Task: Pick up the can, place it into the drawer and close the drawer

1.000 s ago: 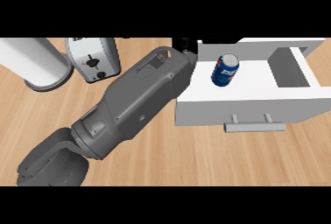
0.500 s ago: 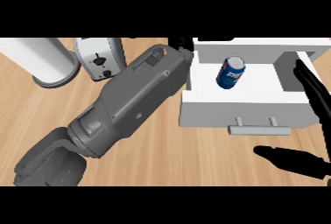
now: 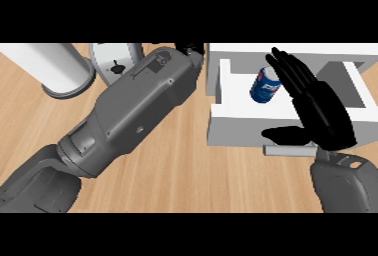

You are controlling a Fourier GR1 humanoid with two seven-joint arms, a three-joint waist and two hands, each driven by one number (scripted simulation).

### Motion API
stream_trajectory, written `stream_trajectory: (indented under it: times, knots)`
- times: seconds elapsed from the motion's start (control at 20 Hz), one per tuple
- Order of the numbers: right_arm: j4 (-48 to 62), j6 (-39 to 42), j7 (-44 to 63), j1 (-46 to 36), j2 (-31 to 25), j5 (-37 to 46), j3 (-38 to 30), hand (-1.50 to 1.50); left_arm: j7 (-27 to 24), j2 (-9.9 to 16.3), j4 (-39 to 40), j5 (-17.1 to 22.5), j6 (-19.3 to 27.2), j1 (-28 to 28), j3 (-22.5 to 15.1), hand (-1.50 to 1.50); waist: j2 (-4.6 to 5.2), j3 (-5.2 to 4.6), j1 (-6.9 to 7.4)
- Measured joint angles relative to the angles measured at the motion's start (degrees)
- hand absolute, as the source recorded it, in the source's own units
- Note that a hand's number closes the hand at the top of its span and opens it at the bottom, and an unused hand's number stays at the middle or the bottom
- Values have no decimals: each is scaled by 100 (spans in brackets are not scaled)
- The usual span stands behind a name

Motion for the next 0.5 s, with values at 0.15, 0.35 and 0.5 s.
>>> stream_trajectory:
  times: [0.15, 0.35, 0.5]
  knots:
    - [724, -329, -55, -300, -32, 489, 177, -150, 181, 191, -210, -93, 51, 54, -25, -150, -5, 0, 26]
    - [1821, -894, -51, -740, 53, 961, 208, -150, 360, 438, -520, -204, 109, 284, -33, -150, 0, 2, 52]
    - [2657, -1393, -104, -971, 139, 1188, 155, -150, 603, 671, -856, -292, 177, 375, -63, -150, -5, 3, 71]
